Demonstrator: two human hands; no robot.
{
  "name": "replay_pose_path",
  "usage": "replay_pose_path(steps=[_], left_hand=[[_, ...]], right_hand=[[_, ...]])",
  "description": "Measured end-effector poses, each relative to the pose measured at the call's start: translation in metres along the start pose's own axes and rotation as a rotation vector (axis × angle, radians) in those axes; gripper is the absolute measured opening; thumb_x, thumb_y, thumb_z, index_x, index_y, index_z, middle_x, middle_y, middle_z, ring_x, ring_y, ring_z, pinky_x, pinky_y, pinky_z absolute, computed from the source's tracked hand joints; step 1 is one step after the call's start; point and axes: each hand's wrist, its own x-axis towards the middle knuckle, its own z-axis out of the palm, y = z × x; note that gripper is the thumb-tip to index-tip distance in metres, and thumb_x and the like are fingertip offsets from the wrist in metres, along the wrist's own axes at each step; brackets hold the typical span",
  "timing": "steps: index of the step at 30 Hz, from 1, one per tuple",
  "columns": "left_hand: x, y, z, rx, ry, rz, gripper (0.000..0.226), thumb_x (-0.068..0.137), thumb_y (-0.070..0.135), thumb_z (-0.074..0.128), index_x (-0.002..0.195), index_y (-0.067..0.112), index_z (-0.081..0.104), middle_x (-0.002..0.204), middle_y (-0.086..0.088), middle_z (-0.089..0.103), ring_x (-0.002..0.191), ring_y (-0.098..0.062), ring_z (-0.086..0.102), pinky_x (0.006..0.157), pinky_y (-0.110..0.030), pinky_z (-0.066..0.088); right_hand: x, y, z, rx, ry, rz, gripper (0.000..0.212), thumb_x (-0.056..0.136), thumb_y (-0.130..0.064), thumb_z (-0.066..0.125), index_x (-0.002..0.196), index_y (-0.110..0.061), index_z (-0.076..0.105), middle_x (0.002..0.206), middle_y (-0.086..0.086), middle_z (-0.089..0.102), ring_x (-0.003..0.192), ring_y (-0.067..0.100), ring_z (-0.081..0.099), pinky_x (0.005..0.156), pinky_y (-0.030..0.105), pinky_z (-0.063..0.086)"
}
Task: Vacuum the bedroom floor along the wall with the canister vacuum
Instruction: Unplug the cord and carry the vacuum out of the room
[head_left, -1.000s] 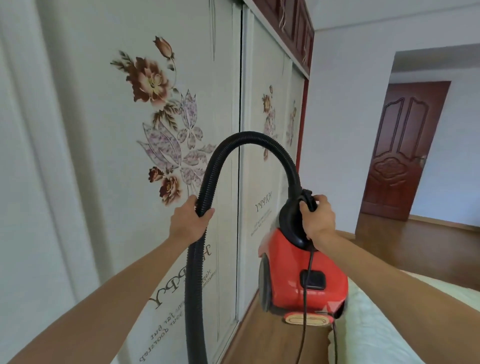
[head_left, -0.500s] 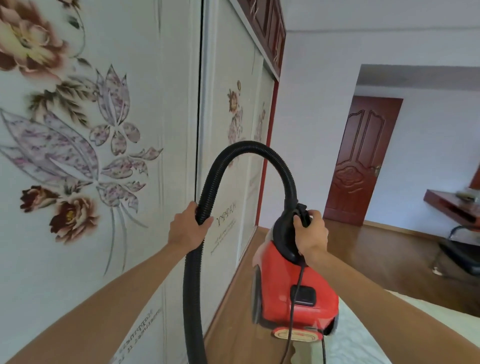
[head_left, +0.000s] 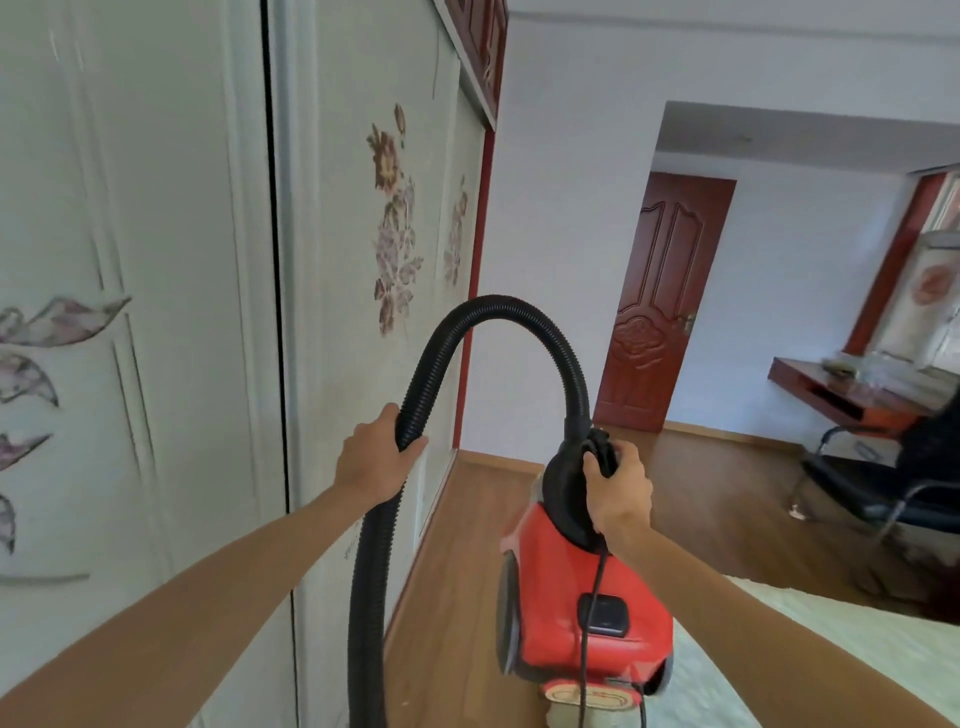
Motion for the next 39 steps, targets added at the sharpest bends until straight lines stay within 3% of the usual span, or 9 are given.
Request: replay_pose_path(steps=[6, 9, 13, 19, 29, 33, 39], left_hand=[[0.098, -0.019, 0.049, -0.012, -0.034, 0.041, 0.027, 0.097, 0.036, 0.06, 0.095, 0.015, 0.041, 0.072, 0.003, 0.052, 0.056, -0.01, 0.05, 0.048, -0.021, 0.032], [0.138, -0.025, 0.072, -0.042, -0.053, 0.08, 0.026, 0.097, 0.034, 0.06, 0.098, 0.014, 0.044, 0.073, -0.001, 0.055, 0.055, -0.011, 0.052, 0.047, -0.021, 0.034], [0.188, -0.021, 0.108, -0.074, -0.073, 0.107, 0.026, 0.096, 0.034, 0.062, 0.099, 0.013, 0.047, 0.07, 0.004, 0.053, 0.054, -0.01, 0.052, 0.045, -0.021, 0.032], [0.25, -0.02, 0.171, -0.097, -0.1, 0.089, 0.028, 0.096, 0.034, 0.062, 0.101, 0.011, 0.048, 0.072, 0.002, 0.054, 0.056, -0.011, 0.052, 0.046, -0.022, 0.034], [0.361, -0.002, 0.275, -0.147, -0.097, -0.024, 0.029, 0.092, 0.033, 0.068, 0.097, 0.015, 0.046, 0.08, 0.002, 0.059, 0.06, -0.009, 0.054, 0.046, -0.019, 0.036], [0.402, 0.006, 0.31, -0.162, -0.06, -0.041, 0.03, 0.092, 0.032, 0.069, 0.1, 0.015, 0.046, 0.089, -0.002, 0.061, 0.066, -0.014, 0.057, 0.048, -0.016, 0.038], [0.454, -0.01, 0.34, -0.193, -0.012, -0.083, 0.029, 0.092, 0.032, 0.069, 0.099, 0.015, 0.046, 0.086, -0.005, 0.063, 0.059, -0.011, 0.056, 0.046, -0.018, 0.039]], right_hand=[[0.083, 0.008, 0.041, 0.015, 0.042, 0.04, 0.029, 0.097, -0.038, 0.053, 0.124, -0.028, 0.047, 0.104, 0.0, 0.06, 0.094, 0.028, 0.062, 0.078, 0.052, 0.059], [0.115, 0.016, 0.049, 0.041, 0.059, 0.058, 0.029, 0.099, -0.032, 0.053, 0.126, -0.023, 0.049, 0.101, -0.003, 0.057, 0.092, 0.023, 0.058, 0.085, 0.042, 0.055], [0.157, 0.027, 0.058, 0.038, 0.086, 0.072, 0.028, 0.098, -0.033, 0.054, 0.125, -0.024, 0.049, 0.103, -0.003, 0.059, 0.097, 0.025, 0.061, 0.084, 0.051, 0.057], [0.23, 0.049, 0.076, 0.037, 0.114, 0.11, 0.03, 0.098, -0.034, 0.054, 0.126, -0.026, 0.048, 0.104, -0.002, 0.057, 0.096, 0.027, 0.062, 0.078, 0.053, 0.059], [0.389, 0.085, 0.117, 0.063, 0.076, 0.094, 0.032, 0.098, -0.031, 0.055, 0.127, -0.021, 0.049, 0.091, -0.007, 0.051, 0.091, 0.025, 0.057, 0.081, 0.054, 0.057], [0.444, 0.087, 0.135, 0.071, 0.06, 0.062, 0.032, 0.099, -0.029, 0.055, 0.129, -0.022, 0.048, 0.098, -0.003, 0.054, 0.092, 0.025, 0.058, 0.083, 0.053, 0.057], [0.505, 0.089, 0.166, 0.068, 0.02, 0.004, 0.033, 0.099, -0.028, 0.055, 0.13, -0.018, 0.048, 0.101, 0.0, 0.057, 0.102, 0.031, 0.062, 0.09, 0.048, 0.054]])
